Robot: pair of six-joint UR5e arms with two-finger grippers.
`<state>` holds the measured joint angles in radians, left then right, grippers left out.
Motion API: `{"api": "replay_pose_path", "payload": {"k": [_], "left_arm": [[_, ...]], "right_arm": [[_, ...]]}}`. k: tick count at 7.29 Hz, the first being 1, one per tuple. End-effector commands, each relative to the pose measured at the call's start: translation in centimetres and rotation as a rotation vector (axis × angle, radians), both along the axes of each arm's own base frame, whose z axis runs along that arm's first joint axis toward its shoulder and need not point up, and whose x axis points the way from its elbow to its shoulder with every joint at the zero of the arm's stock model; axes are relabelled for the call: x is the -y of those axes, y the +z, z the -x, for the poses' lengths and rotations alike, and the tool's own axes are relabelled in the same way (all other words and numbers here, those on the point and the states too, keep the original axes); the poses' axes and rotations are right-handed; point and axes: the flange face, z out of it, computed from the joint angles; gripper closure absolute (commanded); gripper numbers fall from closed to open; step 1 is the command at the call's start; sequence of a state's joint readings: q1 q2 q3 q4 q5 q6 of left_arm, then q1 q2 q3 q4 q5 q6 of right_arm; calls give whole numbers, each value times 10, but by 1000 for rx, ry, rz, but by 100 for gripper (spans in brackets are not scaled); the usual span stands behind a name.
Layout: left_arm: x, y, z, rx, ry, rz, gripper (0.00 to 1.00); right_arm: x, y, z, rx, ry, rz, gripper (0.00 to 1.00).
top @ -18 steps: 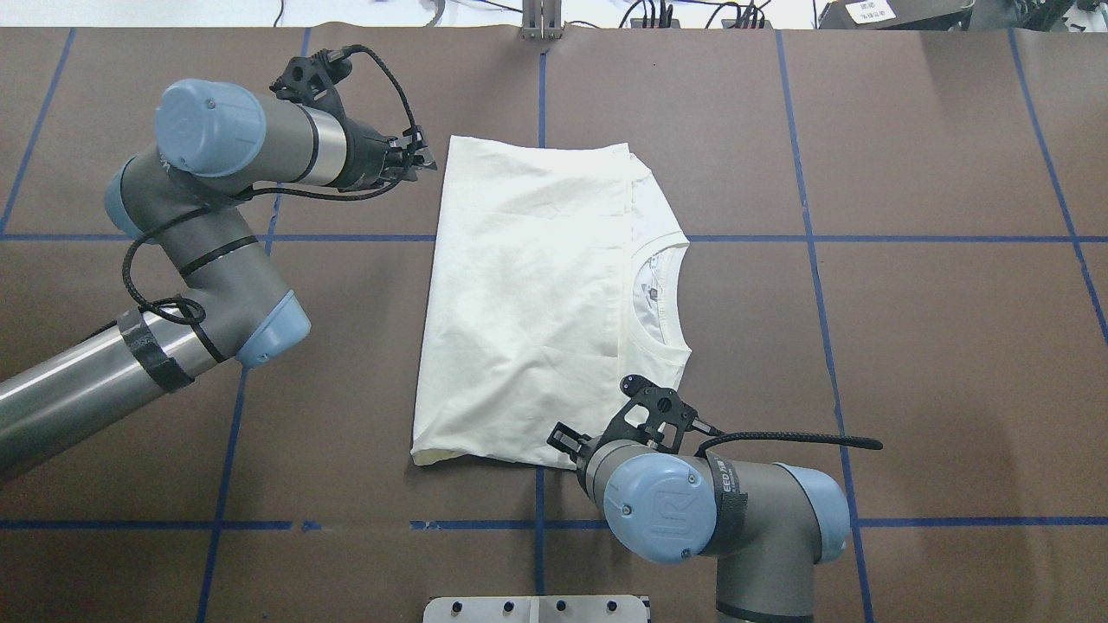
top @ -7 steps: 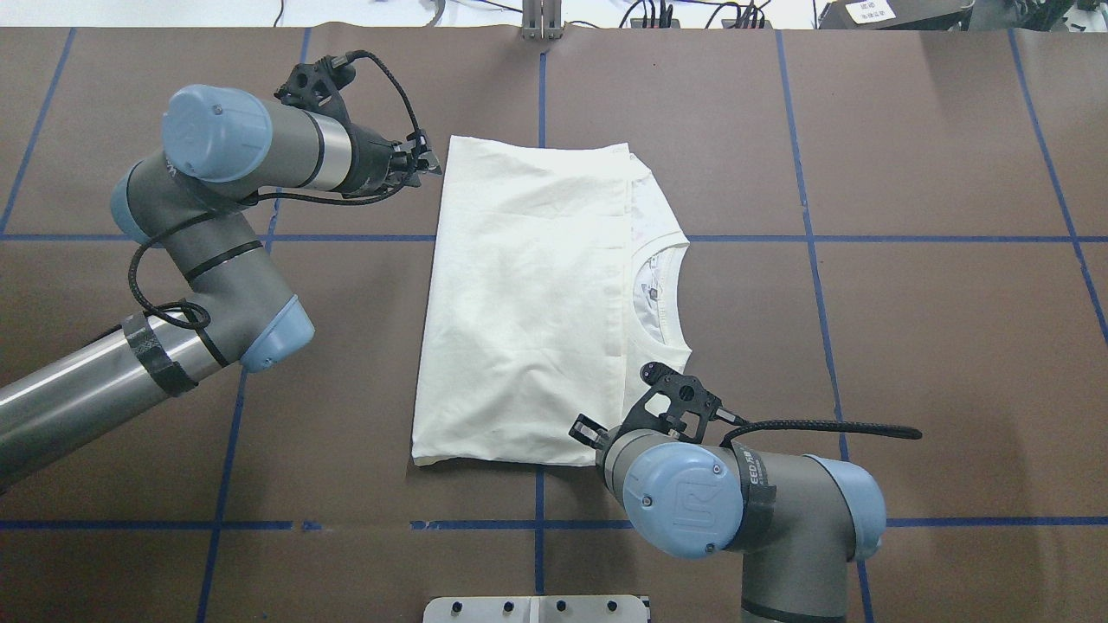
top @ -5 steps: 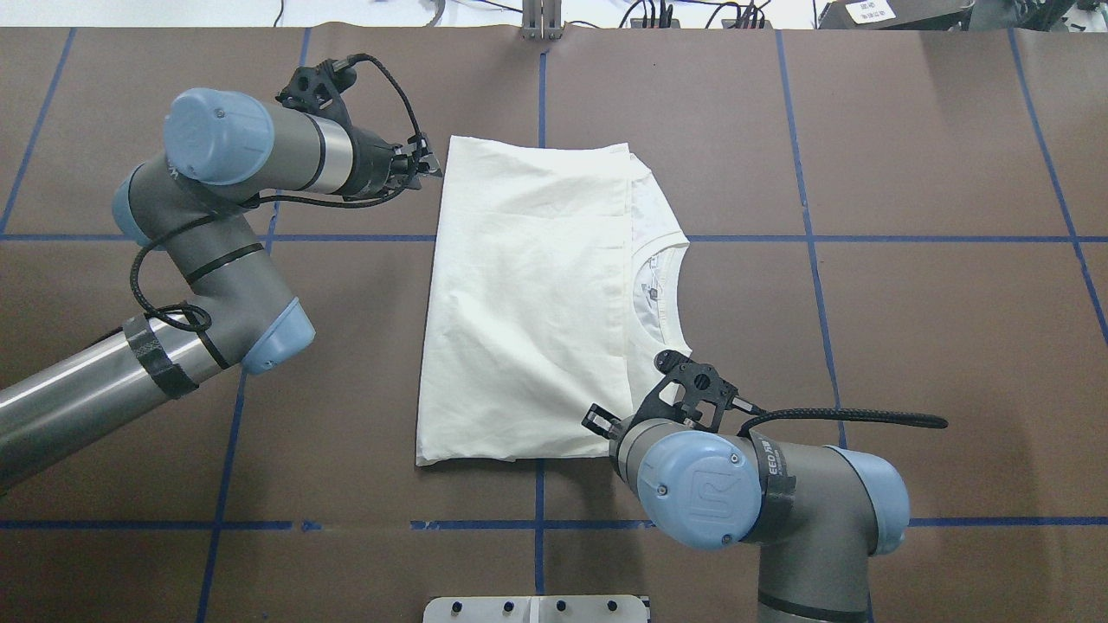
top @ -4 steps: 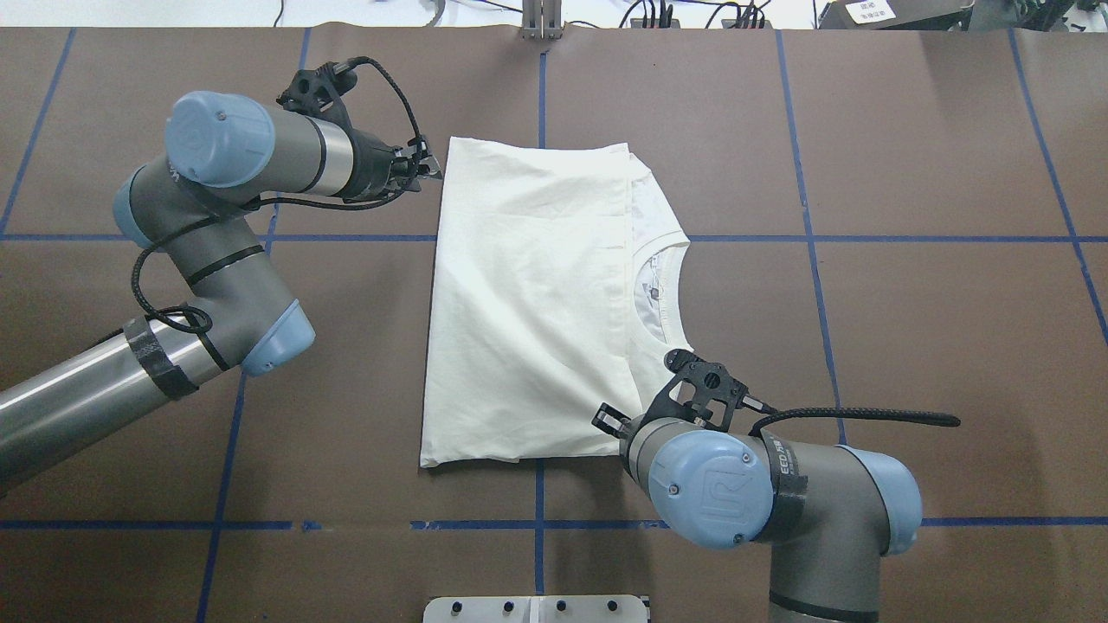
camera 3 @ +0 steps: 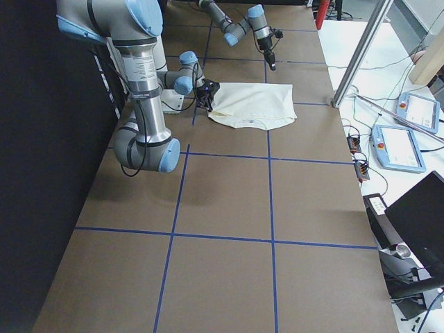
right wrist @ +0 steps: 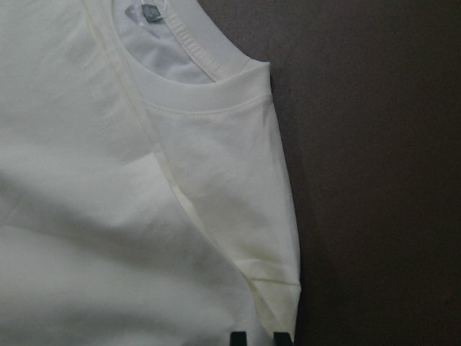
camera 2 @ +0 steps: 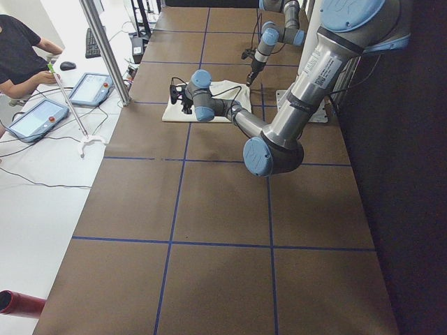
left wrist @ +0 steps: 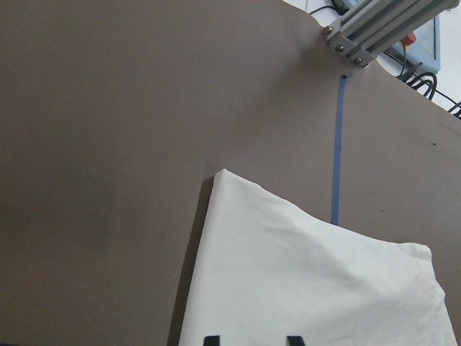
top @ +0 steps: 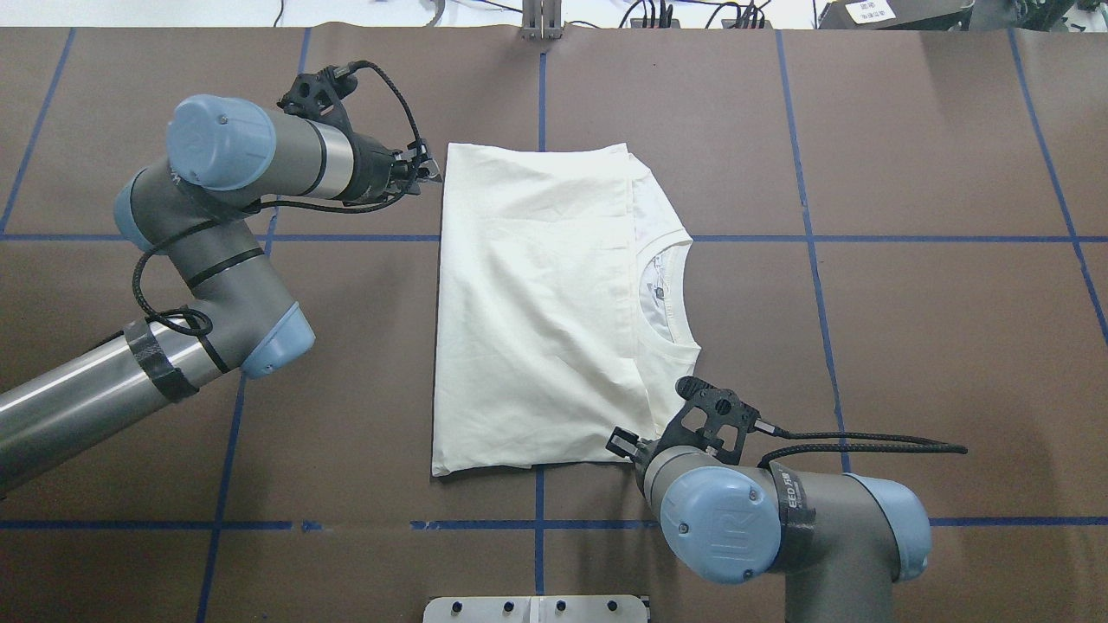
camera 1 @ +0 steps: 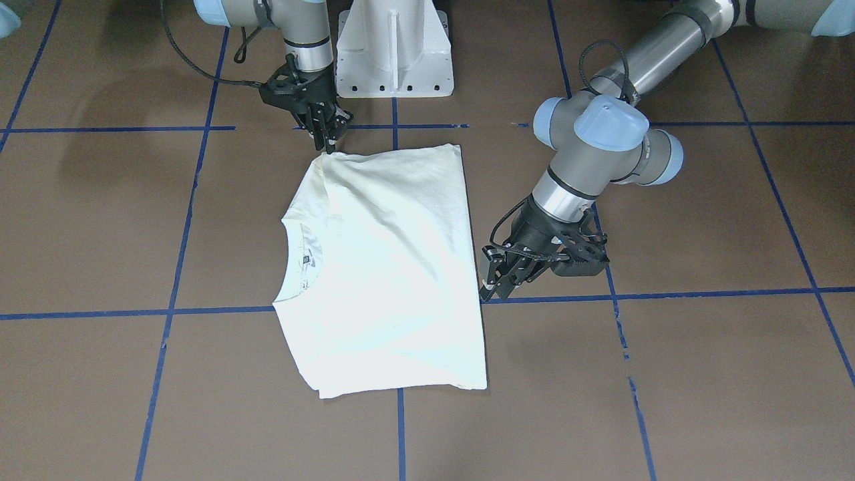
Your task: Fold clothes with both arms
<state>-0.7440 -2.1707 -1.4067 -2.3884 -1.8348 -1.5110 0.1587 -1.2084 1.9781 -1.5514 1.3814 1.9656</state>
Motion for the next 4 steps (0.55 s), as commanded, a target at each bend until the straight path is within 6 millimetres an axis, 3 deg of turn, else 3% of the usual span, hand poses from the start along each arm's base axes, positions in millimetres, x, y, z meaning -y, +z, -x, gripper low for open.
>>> {"api": "replay_pose_path", "payload": {"k": [1, 4], "left_arm": [[-1, 0, -1, 0, 1, 0, 58], [-1, 0, -1, 0, 1, 0, 58]], "right_arm": [[-1, 1, 1, -2, 3, -2, 47], [11, 7, 2, -14, 66, -29, 39]]}}
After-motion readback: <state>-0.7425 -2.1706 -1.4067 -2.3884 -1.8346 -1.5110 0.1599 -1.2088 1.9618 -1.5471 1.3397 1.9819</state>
